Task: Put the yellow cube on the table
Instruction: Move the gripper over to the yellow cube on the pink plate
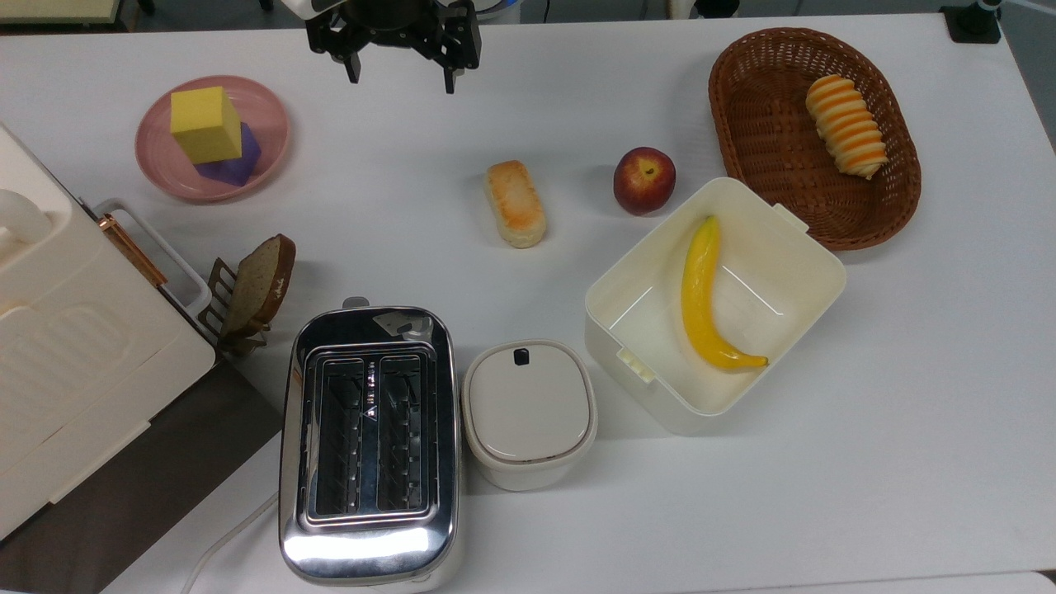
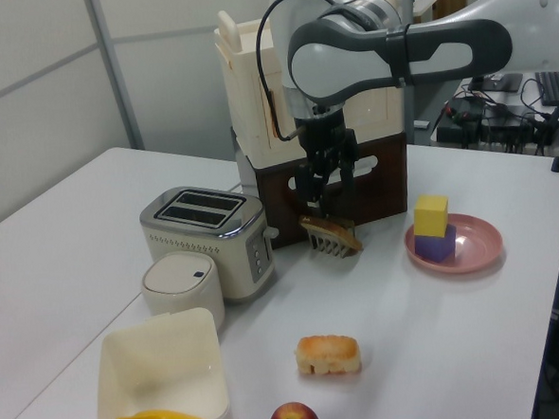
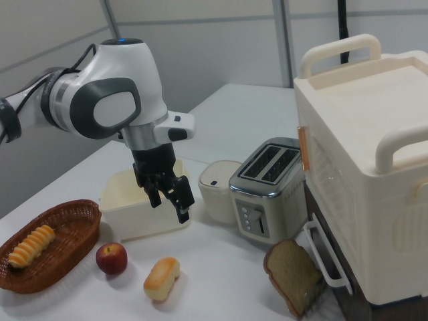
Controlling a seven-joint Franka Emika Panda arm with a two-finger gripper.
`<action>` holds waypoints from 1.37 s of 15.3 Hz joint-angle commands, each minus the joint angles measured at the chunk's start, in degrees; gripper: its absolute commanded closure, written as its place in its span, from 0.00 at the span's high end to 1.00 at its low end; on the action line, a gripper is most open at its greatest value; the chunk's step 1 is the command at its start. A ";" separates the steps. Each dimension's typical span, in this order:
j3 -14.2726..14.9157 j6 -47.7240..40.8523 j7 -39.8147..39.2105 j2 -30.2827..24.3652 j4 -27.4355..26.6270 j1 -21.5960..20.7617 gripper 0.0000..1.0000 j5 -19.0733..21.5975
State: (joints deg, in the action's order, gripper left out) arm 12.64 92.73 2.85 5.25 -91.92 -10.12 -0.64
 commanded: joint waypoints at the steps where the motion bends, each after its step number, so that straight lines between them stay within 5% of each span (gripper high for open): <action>1: -0.16 -2.37 1.28 -0.59 -0.01 -0.34 1.00 0.45; 14: 0.97 0.08 -0.99 2.93 -1.69 -1.23 1.00 0.28; 21: 16.69 0.25 -21.62 2.92 -1.95 -0.43 1.00 -0.24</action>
State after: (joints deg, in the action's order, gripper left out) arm 22.93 91.82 -9.40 9.20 -92.19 -10.02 -0.71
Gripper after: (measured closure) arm 0.000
